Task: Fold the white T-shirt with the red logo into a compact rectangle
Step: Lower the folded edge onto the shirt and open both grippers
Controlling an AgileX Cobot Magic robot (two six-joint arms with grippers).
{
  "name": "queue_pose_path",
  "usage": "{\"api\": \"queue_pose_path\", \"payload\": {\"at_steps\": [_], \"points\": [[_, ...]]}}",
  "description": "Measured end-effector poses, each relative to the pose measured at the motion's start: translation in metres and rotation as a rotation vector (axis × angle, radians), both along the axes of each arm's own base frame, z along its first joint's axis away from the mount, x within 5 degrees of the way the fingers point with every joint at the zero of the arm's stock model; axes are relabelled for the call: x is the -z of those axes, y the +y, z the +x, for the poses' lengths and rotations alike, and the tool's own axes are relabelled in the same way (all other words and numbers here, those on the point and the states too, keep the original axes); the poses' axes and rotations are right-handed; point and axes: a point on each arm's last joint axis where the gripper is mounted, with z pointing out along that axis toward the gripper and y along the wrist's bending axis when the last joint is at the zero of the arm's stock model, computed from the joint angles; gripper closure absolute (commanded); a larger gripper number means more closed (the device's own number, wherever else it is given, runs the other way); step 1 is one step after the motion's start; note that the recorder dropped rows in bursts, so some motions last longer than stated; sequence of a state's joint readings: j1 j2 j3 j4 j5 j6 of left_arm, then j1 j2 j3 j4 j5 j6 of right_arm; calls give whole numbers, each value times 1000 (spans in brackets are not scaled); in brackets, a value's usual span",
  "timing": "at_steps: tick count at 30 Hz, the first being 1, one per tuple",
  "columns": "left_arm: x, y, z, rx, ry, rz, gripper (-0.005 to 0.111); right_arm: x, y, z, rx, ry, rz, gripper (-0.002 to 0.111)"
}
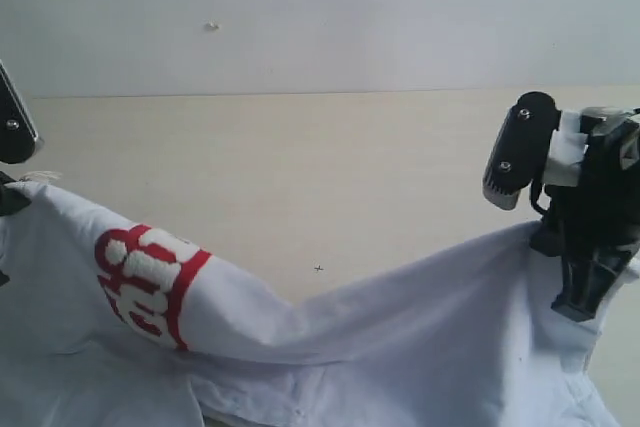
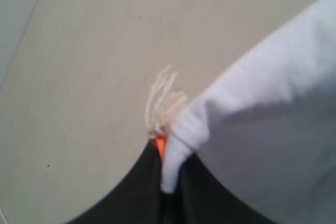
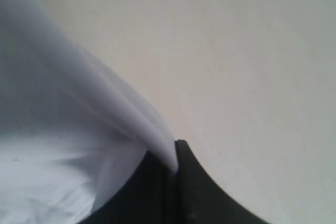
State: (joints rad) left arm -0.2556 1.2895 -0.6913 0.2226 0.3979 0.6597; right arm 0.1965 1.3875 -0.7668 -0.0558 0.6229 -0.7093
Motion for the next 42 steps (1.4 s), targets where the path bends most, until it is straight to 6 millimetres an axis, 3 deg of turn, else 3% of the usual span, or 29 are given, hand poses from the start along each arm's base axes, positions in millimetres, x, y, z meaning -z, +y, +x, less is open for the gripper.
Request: {"api": "queue_pose_path", "payload": {"at_steps": [6,12,17,21,25,30,34,39,42], "points": [[40,20,38,-101,-24,-55,107,36,-9,32,99,-67,-50,108],[76,28,59,-127,-33,-91,107,63,-23,55,175,-102,-43,108],[99,30,72,-141,16,-89,107,69,-22,78,202,-132,-16,108],[103,29,86,-142,12,-91,107,65,-20,99,211,-165,-4,106],[100,28,99,-140,-14,-95,107,66,-19,114,249,-183,19,93],[92,27,111,-139,-56,-104,106,73,-19,123,270,-175,28,58],[87,26,117,-144,-99,-127,90,78,-19,124,271,-163,25,41],[86,25,118,-171,-116,-164,49,77,-19,125,238,-171,-2,40],[87,25,118,-182,-116,-175,42,77,-20,125,232,-172,-7,41]]}}
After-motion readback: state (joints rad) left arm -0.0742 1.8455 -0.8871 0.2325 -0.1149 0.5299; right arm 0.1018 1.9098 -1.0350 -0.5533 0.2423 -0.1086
